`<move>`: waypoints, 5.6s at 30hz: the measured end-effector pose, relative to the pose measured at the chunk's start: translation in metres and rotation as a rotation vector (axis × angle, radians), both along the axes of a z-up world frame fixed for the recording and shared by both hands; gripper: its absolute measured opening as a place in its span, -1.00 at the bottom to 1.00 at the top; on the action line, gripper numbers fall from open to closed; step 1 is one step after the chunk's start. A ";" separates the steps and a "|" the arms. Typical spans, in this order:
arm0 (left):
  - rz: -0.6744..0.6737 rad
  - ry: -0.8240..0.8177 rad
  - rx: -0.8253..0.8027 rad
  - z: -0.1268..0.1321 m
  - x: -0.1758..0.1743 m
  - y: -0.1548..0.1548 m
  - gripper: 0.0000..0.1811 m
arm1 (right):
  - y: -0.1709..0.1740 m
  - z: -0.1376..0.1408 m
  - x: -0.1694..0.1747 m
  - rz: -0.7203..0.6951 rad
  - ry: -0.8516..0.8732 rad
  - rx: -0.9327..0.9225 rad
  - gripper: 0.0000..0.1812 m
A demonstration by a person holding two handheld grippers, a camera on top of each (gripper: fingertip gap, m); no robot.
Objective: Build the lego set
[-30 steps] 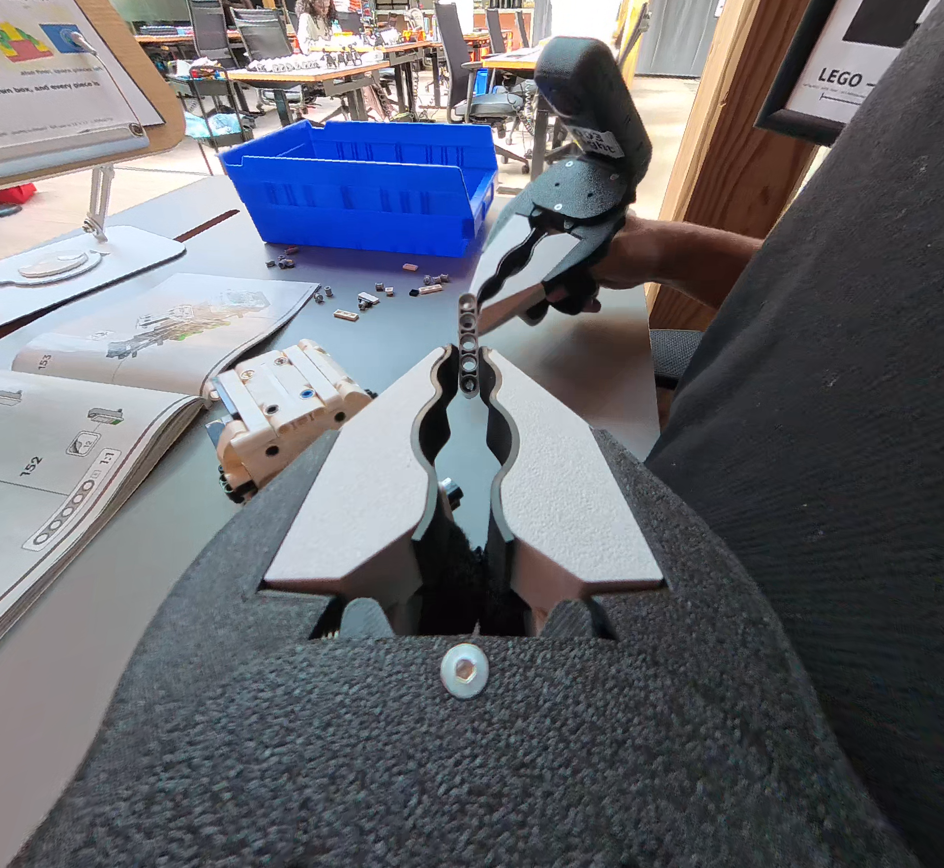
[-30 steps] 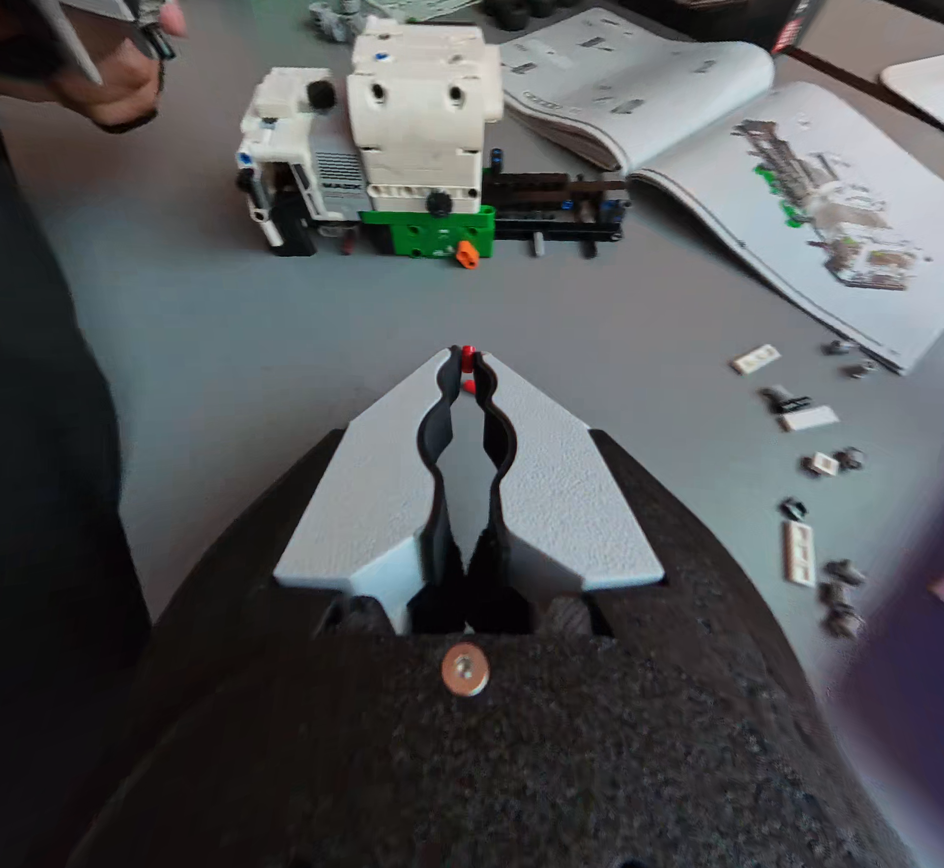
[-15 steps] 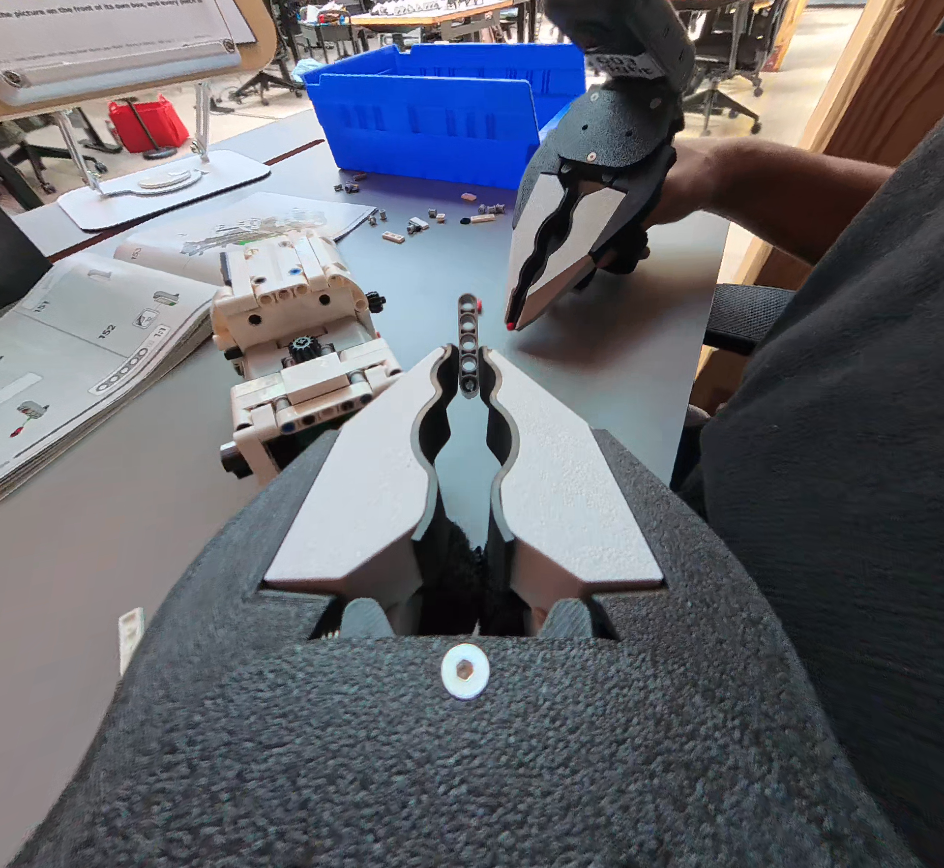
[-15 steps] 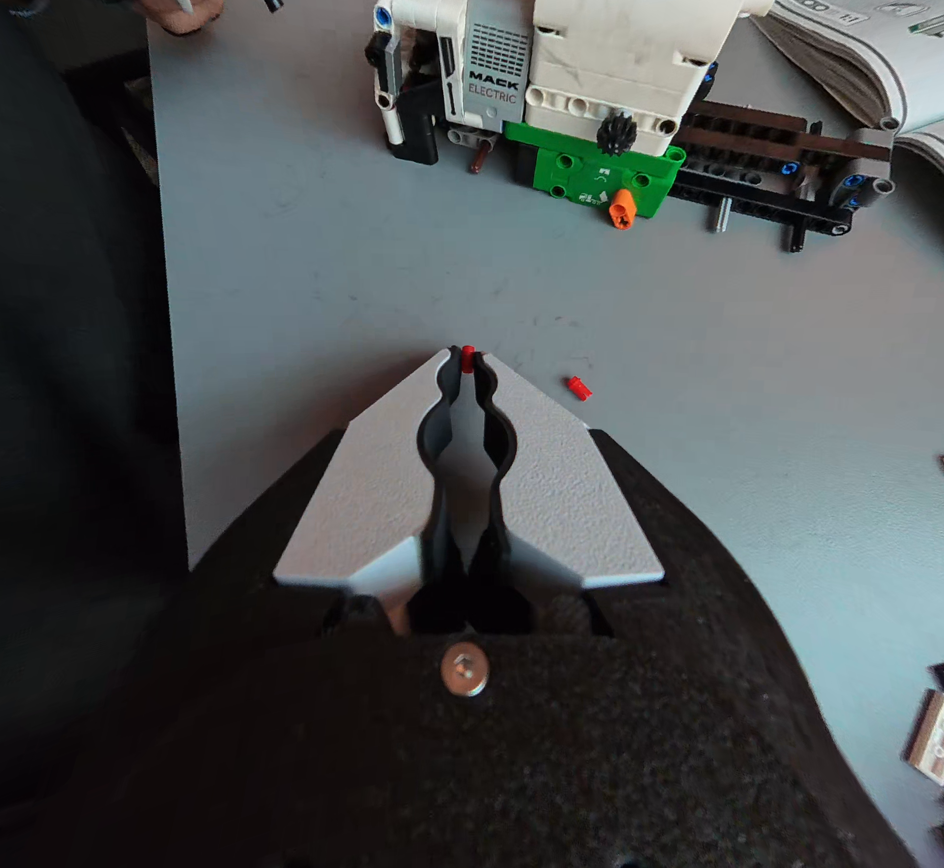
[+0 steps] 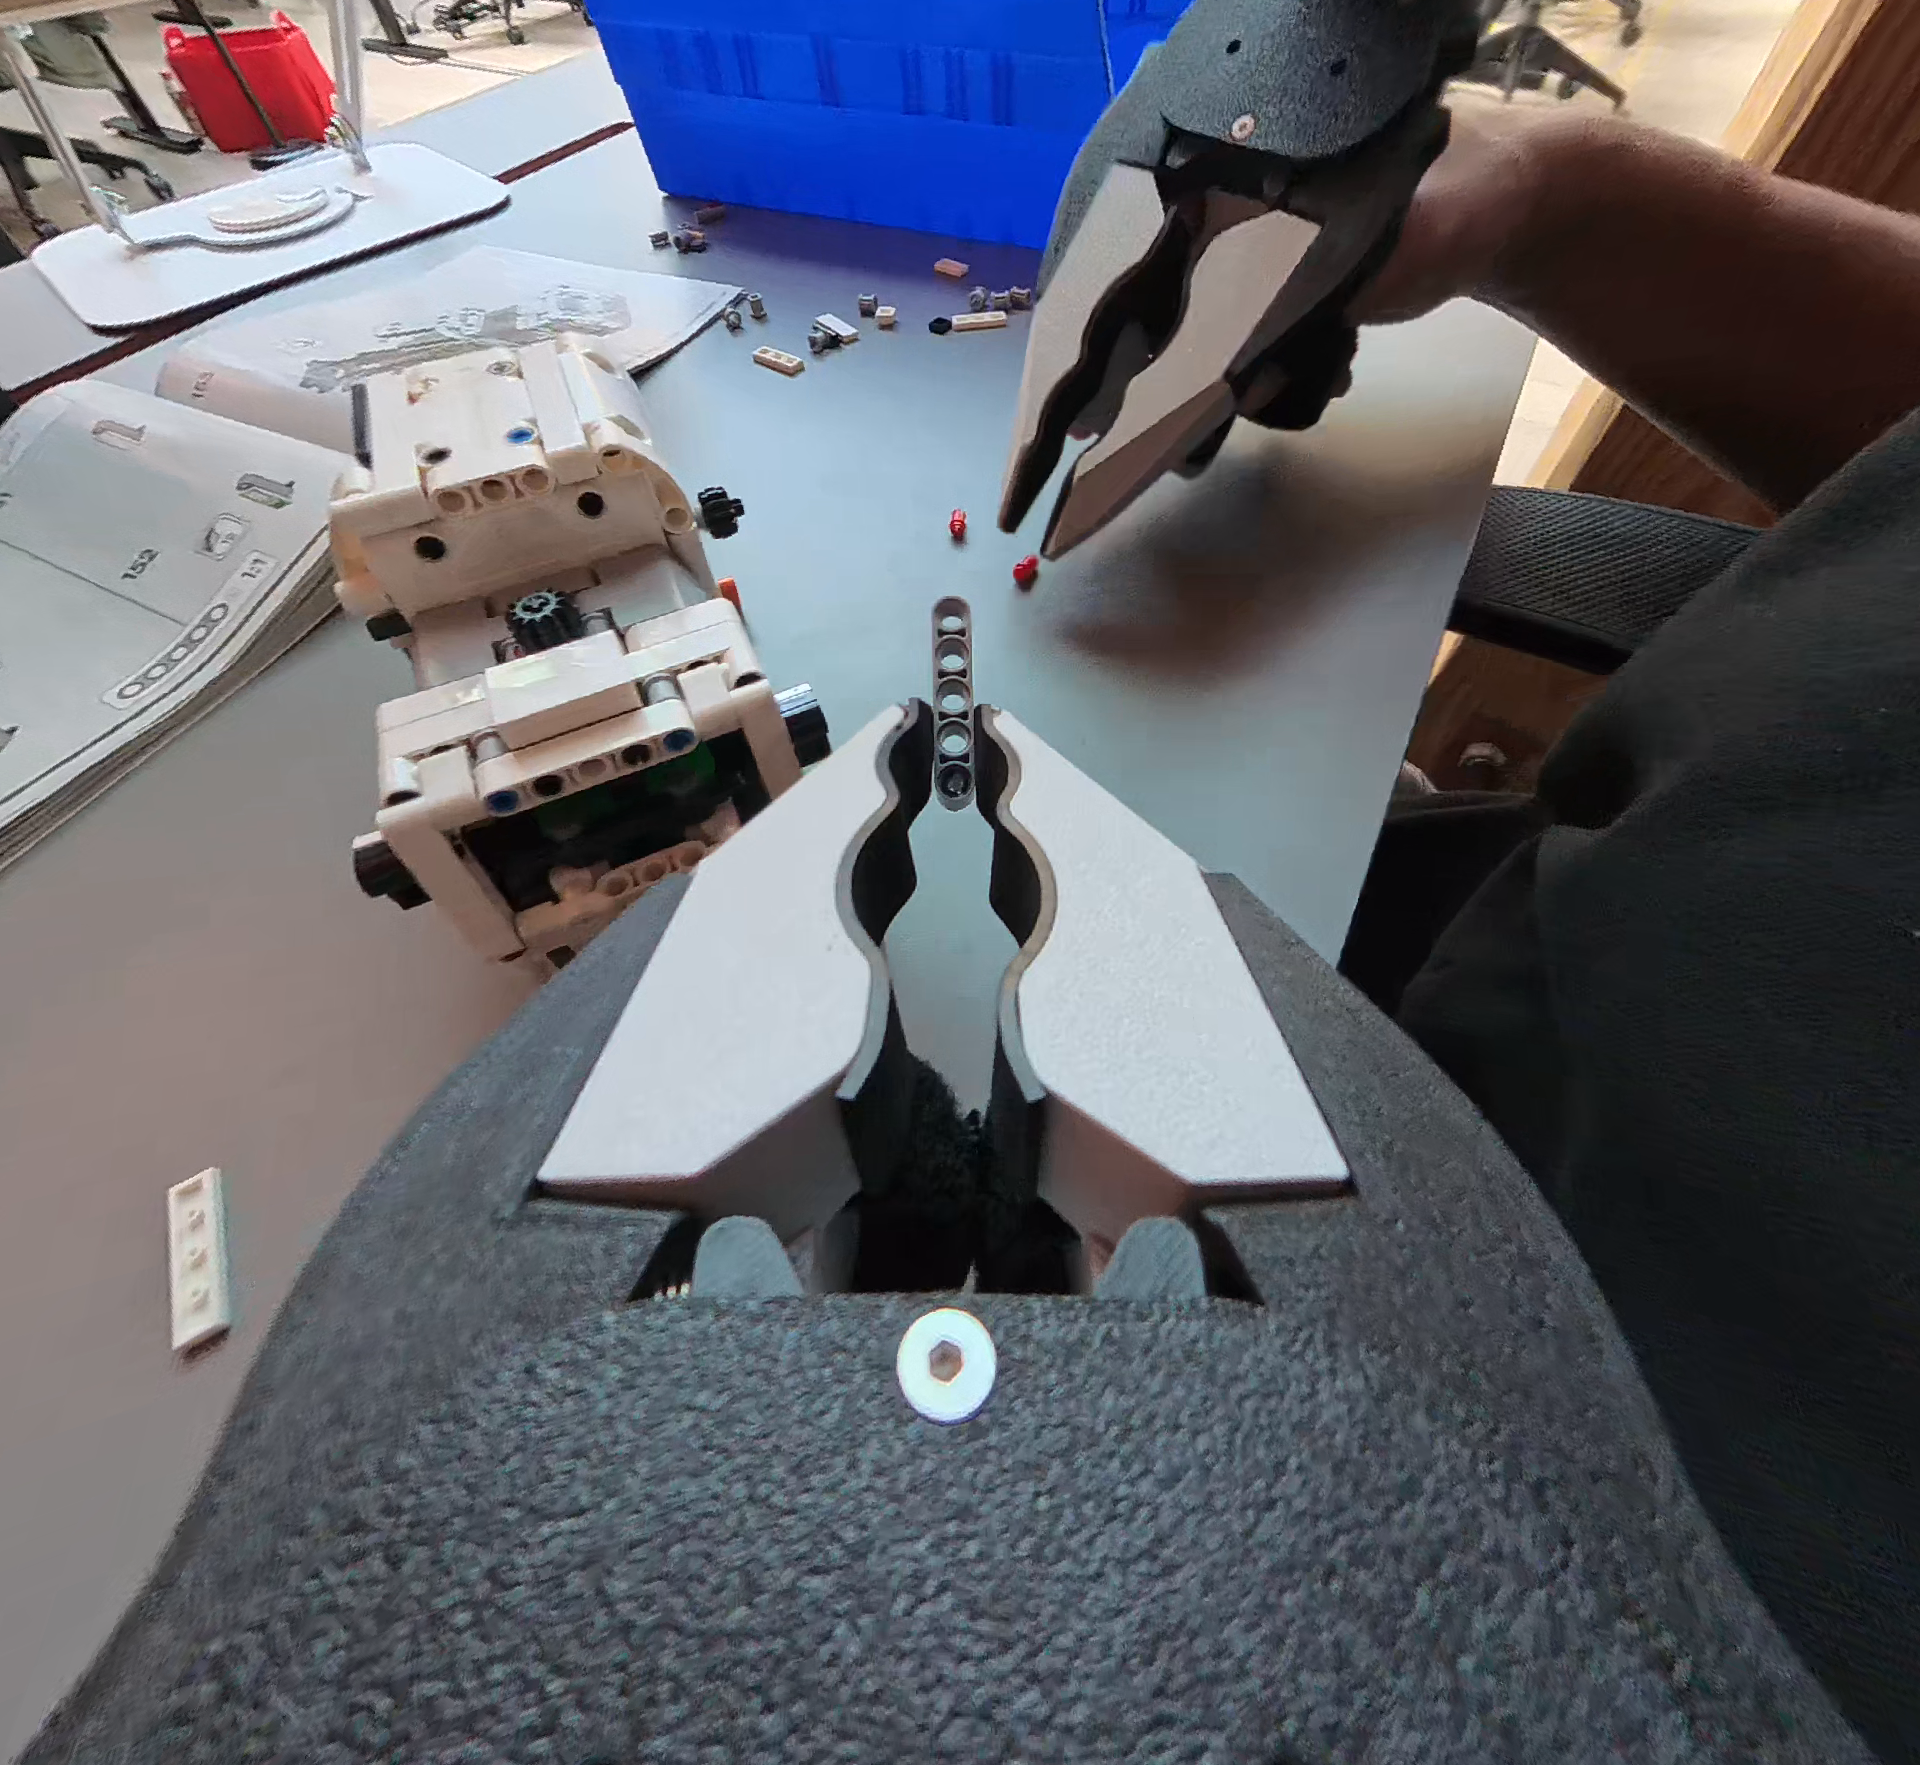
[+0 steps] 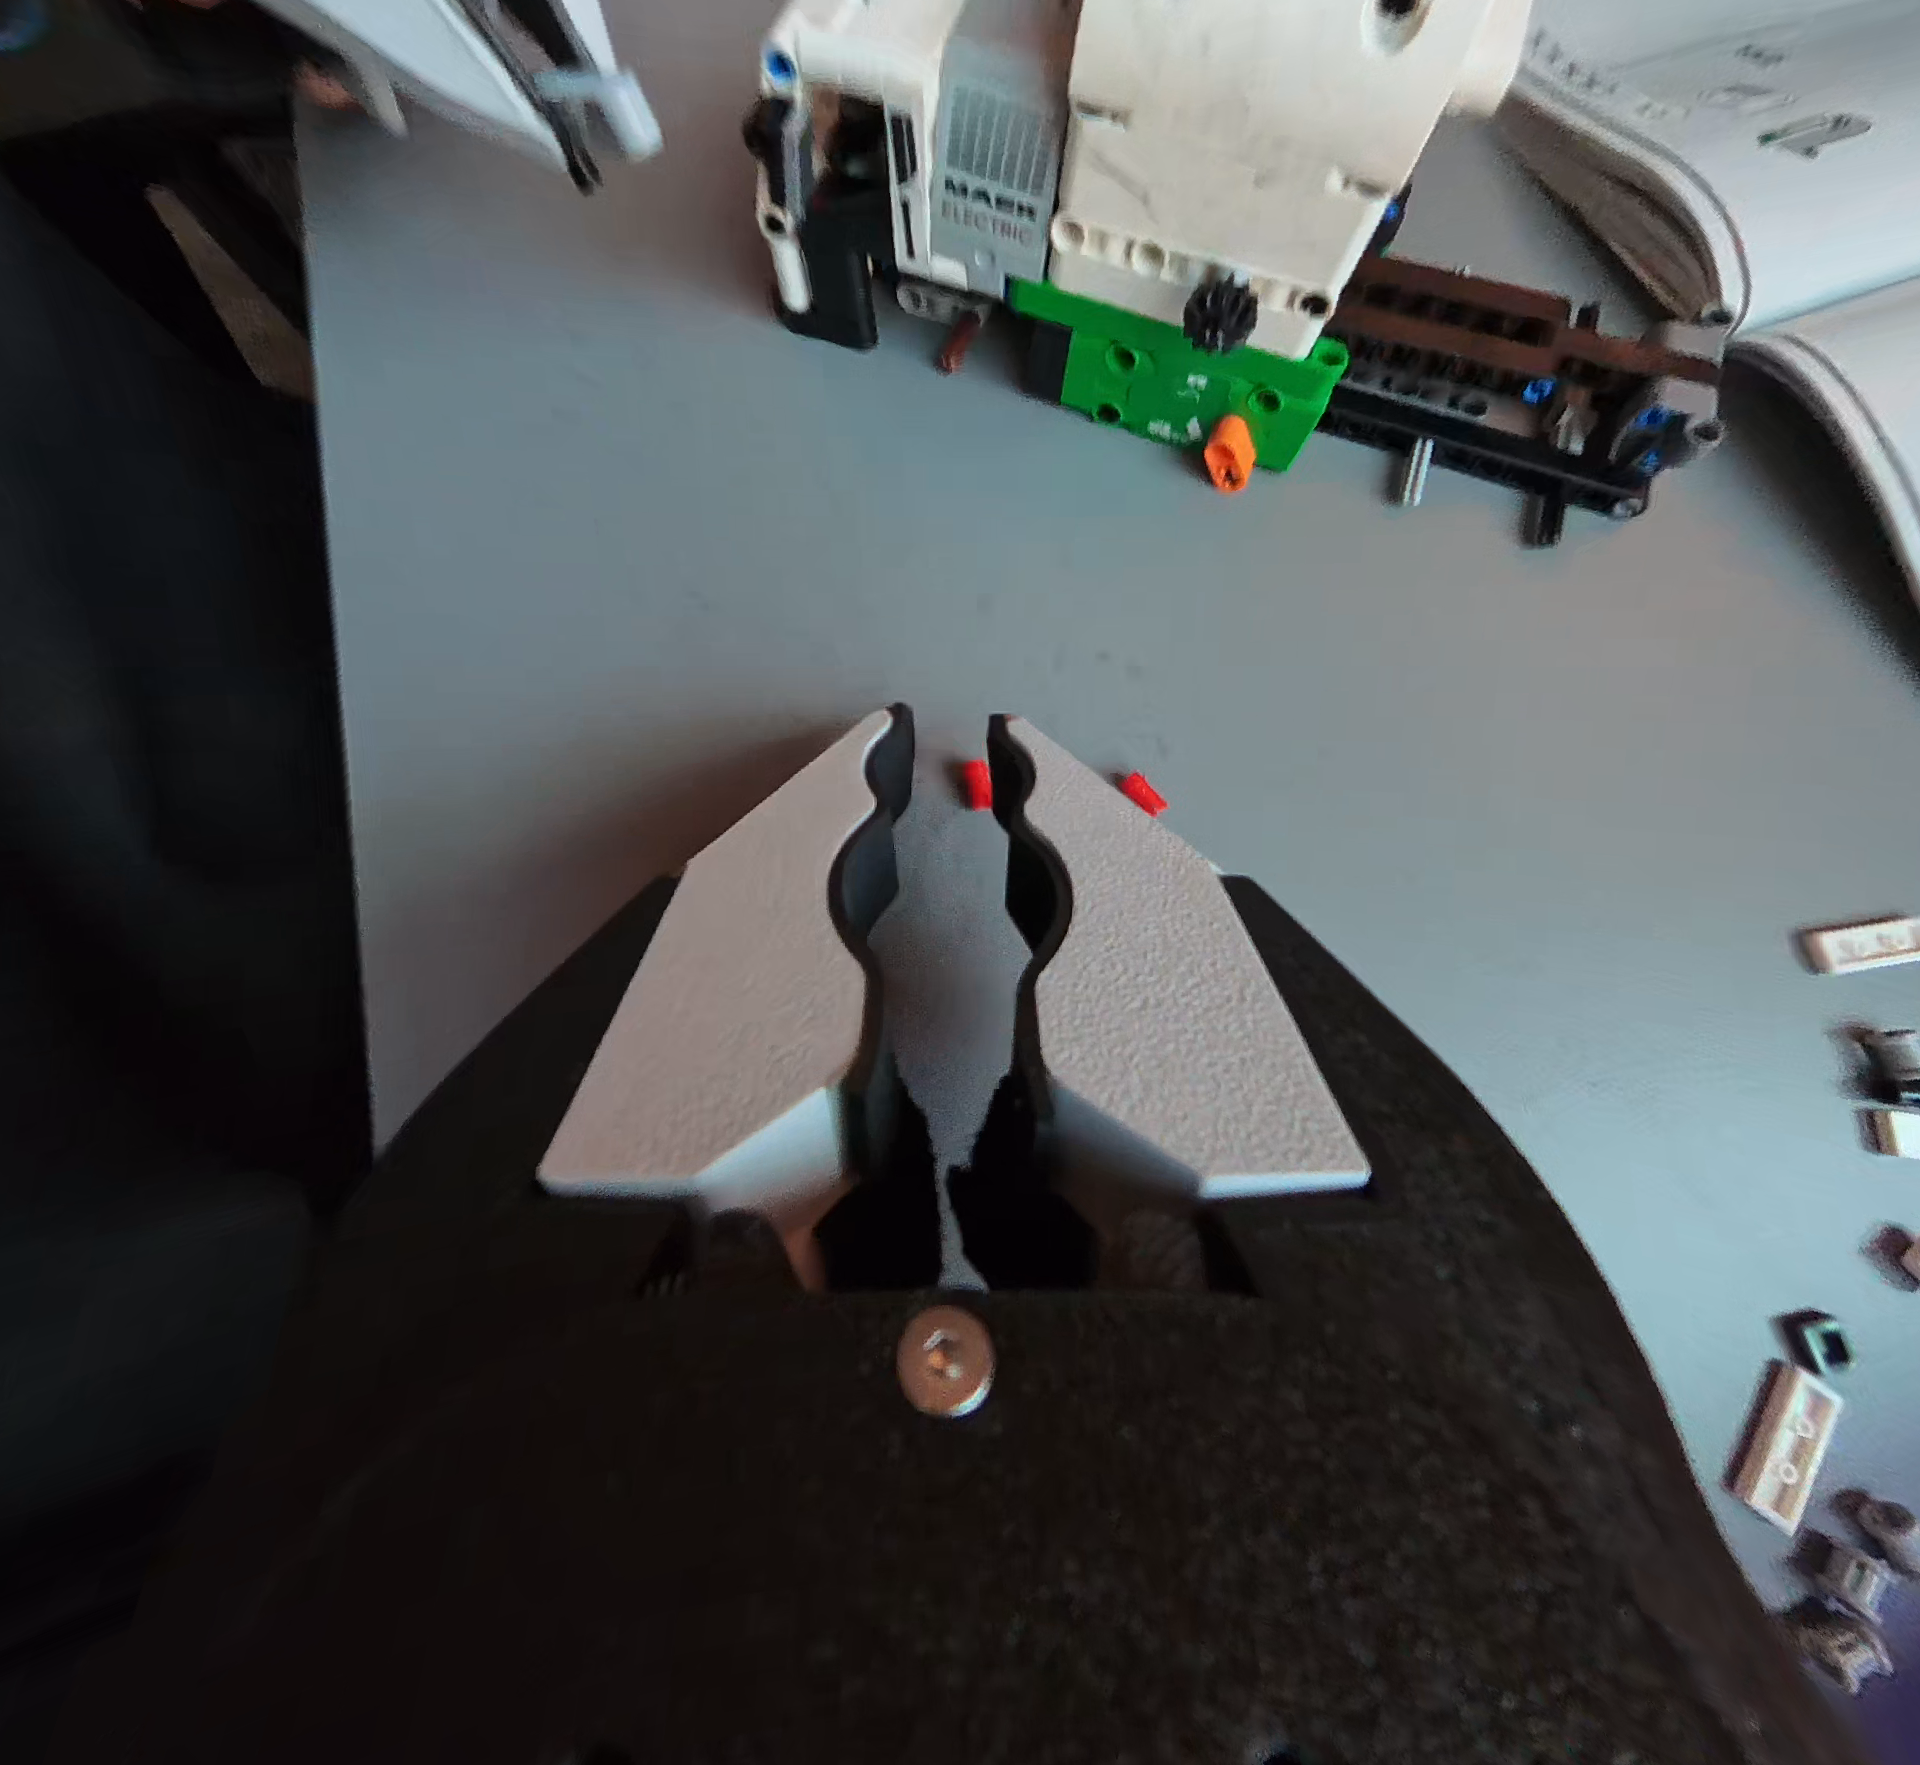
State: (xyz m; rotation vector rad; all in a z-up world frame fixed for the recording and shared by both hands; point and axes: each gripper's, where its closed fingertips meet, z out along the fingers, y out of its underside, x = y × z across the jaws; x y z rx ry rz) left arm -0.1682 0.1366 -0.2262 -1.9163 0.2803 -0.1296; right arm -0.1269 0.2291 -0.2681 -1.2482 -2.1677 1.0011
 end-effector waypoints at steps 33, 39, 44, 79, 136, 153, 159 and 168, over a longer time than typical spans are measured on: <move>-0.310 -0.147 0.125 0.027 0.044 0.004 -0.92 | -0.087 0.067 0.002 0.305 0.240 -0.445 -0.93; -0.288 -0.124 0.117 0.024 0.041 0.007 -0.93 | -0.079 0.063 0.000 0.255 0.232 -0.432 -0.92; -0.252 -0.033 0.068 0.011 0.031 0.008 -0.93 | -0.011 0.018 0.006 0.011 0.005 -0.094 -0.80; -0.270 -0.120 0.007 0.008 0.029 0.014 -0.93 | -0.019 0.030 -0.022 0.113 -0.072 0.033 -0.96; -0.274 -0.265 0.067 0.024 0.025 0.016 -0.94 | -0.088 0.079 -0.032 0.136 0.395 -0.511 -0.96; -0.245 -0.158 0.025 0.012 0.027 0.020 -0.93 | -0.083 0.067 -0.028 0.127 0.241 -0.383 -0.97; -0.219 -0.058 0.028 0.007 0.028 0.023 -0.93 | -0.081 0.062 -0.024 0.142 0.189 -0.340 -0.96; -0.224 -0.039 0.013 0.003 0.029 0.023 -0.93 | -0.080 0.059 -0.022 0.142 0.196 -0.329 -0.97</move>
